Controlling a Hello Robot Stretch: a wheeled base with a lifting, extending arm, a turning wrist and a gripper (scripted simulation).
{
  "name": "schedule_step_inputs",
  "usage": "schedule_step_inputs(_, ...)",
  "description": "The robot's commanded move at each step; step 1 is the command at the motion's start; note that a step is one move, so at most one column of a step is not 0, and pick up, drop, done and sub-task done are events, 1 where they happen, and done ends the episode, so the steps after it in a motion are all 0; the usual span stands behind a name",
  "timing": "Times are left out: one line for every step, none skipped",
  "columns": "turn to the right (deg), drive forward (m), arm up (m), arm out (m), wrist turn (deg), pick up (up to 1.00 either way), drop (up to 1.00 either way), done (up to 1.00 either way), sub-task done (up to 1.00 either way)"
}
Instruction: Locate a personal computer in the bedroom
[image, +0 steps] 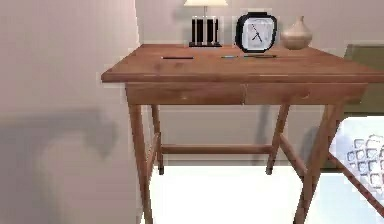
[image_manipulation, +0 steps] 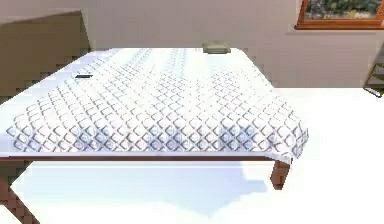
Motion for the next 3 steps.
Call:
schedule_step_inputs(45.0,0.0,0.0,0.0,0.0,0.0,0.0,0.0,0.0)
schedule_step_inputs(45.0,0.0,0.0,0.0,0.0,0.0,0.0,0.0,0.0)
schedule_step_inputs(45.0,0.0,0.0,0.0,0.0,0.0,0.0,0.0,0.0)
